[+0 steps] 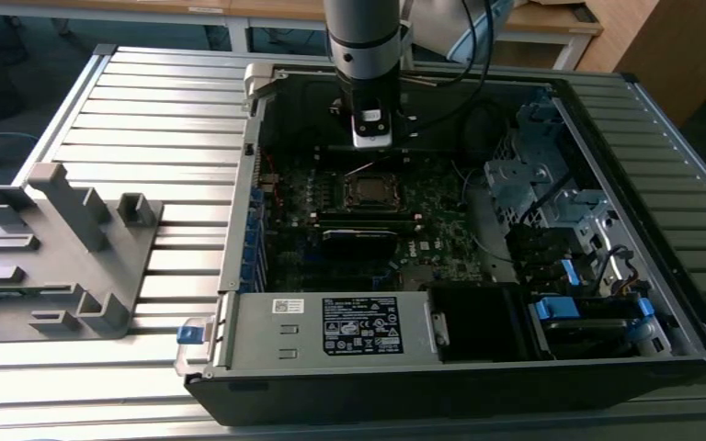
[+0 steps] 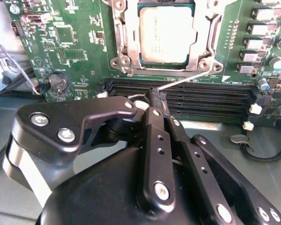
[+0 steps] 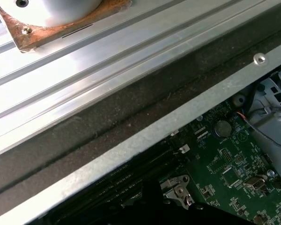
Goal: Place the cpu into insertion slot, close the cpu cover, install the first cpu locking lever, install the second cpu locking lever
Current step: 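Install the first cpu locking lever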
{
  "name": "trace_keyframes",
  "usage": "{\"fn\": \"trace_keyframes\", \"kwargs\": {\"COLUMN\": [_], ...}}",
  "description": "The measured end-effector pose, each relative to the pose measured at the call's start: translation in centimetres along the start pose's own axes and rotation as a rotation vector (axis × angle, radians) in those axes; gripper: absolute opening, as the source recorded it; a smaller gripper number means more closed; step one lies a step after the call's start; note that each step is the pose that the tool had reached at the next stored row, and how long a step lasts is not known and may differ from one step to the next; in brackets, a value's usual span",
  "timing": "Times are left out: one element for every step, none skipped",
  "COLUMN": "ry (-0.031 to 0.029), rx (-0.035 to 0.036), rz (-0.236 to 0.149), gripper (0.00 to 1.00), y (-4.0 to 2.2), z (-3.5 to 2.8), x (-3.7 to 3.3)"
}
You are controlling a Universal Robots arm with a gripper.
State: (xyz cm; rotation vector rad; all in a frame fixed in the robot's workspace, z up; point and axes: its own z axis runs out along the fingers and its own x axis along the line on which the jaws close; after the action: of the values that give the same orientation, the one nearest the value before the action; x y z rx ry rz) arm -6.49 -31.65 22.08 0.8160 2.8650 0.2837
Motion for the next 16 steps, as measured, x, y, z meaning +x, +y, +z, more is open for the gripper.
{"fn": "trace_keyframes", "kwargs": {"ry": [0.0000, 0.0000, 0.0000, 0.0000, 0.0000, 0.0000, 0.0000, 0.0000, 0.0000, 0.0000, 0.0000, 0.0000, 0.0000, 0.0000, 0.0000, 0.0000], "rx": [-0.0001, 0.0000, 0.0000, -0.0001, -0.0001, -0.0001, -0.0001, -0.0001, -0.0001, -0.0001, -0.0001, 0.0000, -0.0001, 0.0000, 0.0000, 0.0000], "rz": [0.000, 0.000, 0.000, 0.000, 0.000, 0.000, 0.000, 0.000, 0.000, 0.000, 0.000, 0.000, 0.000, 0.000, 0.000, 0.000], "gripper": [0.10, 0.10, 0.10, 0.10, 0.10, 0.10, 0.10, 0.10, 0.10, 0.10, 0.10, 0.10, 0.10, 0.10, 0.10, 0.10], "y": [-0.02, -0.02, -0.02, -0.02, -0.02, -0.02, -0.03, -0.03, -0.03, -0.03, -0.03, -0.03, -0.03, -0.03, -0.03, -0.07], "z": [0.10, 0.10, 0.10, 0.11, 0.11, 0.11, 0.11, 0.12, 0.12, 0.12, 0.13, 0.13, 0.13, 0.14, 0.14, 0.33], "x": [0.01, 0.01, 0.01, 0.01, 0.01, 0.01, 0.01, 0.01, 0.01, 0.01, 0.01, 0.01, 0.01, 0.01, 0.01, 0.03]}}
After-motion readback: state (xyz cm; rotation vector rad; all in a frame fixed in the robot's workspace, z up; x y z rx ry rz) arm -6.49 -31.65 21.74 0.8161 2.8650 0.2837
